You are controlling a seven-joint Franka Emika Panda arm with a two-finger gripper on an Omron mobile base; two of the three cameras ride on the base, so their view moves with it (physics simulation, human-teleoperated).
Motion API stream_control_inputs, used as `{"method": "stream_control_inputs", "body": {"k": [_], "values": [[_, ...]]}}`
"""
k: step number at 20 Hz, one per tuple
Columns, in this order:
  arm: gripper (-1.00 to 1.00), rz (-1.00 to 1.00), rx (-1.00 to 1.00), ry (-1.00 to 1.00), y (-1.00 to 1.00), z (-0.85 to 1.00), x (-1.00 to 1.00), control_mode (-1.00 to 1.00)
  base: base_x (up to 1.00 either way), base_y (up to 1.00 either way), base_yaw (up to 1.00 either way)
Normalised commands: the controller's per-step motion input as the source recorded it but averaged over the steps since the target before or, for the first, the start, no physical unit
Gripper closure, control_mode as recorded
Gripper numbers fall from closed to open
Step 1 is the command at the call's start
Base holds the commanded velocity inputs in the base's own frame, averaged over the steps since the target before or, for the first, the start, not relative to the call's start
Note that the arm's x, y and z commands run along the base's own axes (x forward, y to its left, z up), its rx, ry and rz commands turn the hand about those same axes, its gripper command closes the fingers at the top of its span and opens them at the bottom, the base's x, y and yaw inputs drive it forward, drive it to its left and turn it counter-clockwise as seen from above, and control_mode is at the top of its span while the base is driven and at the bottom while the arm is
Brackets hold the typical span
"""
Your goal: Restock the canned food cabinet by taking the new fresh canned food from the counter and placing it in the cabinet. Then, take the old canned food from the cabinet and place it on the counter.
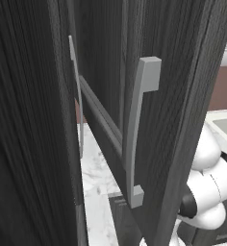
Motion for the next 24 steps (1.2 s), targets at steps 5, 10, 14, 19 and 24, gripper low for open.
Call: {"method": "stream_control_inputs", "body": {"k": [5,10,14,19,24], "values": [[-1.0,0.0,0.0,-0.15,0.0,0.15,-0.62,-1.0,0.0,0.0,0.0],[-1.0,0.0,0.0,-0.15,-0.12,0.0,-1.0,-1.0,0.0,0.0,0.0],[-1.0,-0.01,0.08,-0.08,-0.75,0.05,-0.9,-1.0,0.0,0.0,0.0],[-1.0,-0.07,0.15,-0.02,-0.97,0.38,-0.28,-1.0,0.0,0.0,0.0],[-1.0,-0.09,0.07,0.0,-0.75,0.1,0.08,-1.0,0.0,0.0,0.0]]}}
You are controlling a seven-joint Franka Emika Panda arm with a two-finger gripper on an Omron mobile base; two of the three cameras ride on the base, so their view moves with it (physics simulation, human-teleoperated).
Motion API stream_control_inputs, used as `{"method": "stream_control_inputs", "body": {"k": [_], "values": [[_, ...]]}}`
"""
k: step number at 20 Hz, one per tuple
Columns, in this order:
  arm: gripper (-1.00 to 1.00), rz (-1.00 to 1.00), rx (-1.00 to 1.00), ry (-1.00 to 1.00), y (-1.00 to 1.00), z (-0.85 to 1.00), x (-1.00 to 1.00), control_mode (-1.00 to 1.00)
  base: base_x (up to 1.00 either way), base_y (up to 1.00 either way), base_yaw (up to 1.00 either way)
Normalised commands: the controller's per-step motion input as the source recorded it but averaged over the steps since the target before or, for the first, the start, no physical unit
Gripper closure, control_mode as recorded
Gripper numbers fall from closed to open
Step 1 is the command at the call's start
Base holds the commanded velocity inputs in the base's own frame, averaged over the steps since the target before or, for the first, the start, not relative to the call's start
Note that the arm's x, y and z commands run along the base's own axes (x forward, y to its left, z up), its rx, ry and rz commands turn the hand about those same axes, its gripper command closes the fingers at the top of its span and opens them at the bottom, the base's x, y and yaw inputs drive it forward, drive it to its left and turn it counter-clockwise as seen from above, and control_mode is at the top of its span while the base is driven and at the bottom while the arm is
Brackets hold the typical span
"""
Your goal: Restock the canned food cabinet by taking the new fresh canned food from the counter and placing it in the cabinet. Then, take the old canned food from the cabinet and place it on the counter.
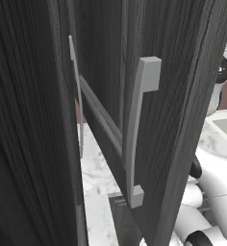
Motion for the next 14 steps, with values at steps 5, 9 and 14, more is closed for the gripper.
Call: {"method": "stream_control_inputs", "body": {"k": [5,9,14], "values": [[-1.0,-0.05,0.0,-0.01,-0.15,0.0,0.4,-1.0,0.0,0.0,0.0],[-1.0,0.0,0.0,0.0,0.0,-0.03,0.31,-1.0,0.0,0.0,0.0],[-1.0,0.0,0.0,0.0,-0.07,0.0,0.29,-1.0,0.0,0.0,0.0]]}}
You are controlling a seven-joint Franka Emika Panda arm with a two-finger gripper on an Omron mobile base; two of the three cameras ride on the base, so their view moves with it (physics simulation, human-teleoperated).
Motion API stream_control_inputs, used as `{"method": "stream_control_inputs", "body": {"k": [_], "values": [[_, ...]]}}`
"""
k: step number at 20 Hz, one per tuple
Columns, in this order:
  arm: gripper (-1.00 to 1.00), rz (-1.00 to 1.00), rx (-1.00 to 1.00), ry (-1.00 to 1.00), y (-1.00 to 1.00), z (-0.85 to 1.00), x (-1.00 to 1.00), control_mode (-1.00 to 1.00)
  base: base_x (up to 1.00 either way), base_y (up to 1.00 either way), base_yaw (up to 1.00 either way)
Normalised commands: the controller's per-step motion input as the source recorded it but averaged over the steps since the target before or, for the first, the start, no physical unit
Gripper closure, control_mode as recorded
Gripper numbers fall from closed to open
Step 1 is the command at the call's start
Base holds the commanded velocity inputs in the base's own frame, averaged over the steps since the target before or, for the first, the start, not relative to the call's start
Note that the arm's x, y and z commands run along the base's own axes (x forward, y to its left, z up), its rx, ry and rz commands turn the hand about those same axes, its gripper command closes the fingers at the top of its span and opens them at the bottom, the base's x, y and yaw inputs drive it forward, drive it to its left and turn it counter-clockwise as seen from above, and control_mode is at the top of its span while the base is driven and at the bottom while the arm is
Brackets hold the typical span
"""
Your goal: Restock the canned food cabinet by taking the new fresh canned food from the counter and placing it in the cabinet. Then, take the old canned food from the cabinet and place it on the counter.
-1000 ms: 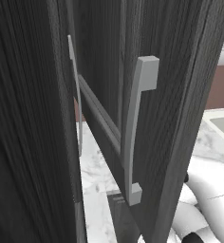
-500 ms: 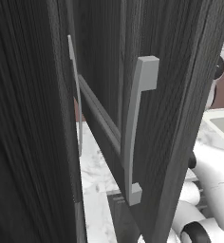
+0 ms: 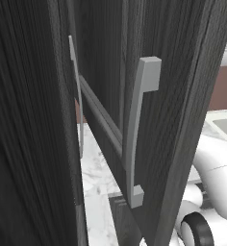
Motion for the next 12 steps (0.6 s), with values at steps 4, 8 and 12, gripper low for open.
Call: {"method": "stream_control_inputs", "body": {"k": [4,8,12], "values": [[-1.0,0.0,0.0,0.0,0.0,0.0,0.39,-1.0,0.0,0.0,0.0],[-1.0,0.02,0.0,0.02,0.0,0.0,0.32,-1.0,0.0,0.0,0.0],[-1.0,0.04,0.0,0.08,0.0,0.0,0.17,-1.0,0.0,0.0,0.0]]}}
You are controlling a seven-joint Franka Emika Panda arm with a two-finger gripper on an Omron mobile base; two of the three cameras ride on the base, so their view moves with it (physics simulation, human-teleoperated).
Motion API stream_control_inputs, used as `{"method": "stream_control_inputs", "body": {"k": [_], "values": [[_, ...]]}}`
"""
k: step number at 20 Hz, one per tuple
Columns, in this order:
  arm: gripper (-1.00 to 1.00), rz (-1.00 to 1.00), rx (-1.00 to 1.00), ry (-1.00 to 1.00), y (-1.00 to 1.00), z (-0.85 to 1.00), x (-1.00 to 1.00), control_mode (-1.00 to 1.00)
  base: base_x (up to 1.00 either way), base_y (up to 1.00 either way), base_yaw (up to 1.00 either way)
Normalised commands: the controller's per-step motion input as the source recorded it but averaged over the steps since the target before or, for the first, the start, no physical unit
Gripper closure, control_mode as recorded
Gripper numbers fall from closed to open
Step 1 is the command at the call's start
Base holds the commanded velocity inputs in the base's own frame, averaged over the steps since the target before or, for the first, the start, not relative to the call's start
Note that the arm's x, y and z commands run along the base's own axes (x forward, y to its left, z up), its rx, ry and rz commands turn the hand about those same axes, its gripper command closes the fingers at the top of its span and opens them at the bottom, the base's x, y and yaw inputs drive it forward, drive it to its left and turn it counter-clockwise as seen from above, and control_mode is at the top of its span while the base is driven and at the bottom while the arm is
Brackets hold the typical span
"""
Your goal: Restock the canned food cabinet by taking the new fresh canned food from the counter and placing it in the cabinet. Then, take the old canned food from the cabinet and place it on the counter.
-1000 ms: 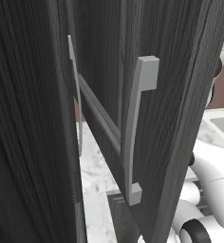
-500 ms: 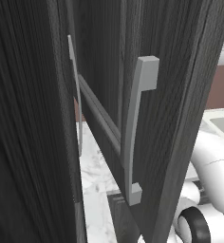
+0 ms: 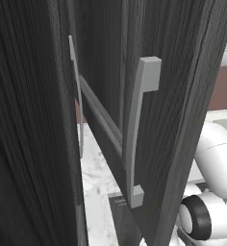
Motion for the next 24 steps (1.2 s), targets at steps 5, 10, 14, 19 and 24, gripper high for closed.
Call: {"method": "stream_control_inputs", "body": {"k": [5,10,14,19,24], "values": [[-1.0,0.04,0.0,0.02,0.0,0.0,0.24,-1.0,0.0,0.0,0.0],[-1.0,0.03,0.0,0.0,0.0,-0.01,0.16,-1.0,0.0,0.0,0.0],[-1.0,0.03,0.0,0.0,0.0,-0.09,0.09,-1.0,0.0,0.0,0.0],[-1.0,0.02,0.0,0.0,0.0,-0.11,0.14,-1.0,0.0,0.0,0.0],[-1.0,0.0,0.0,0.0,0.02,-0.05,0.22,-1.0,0.0,0.0,0.0]]}}
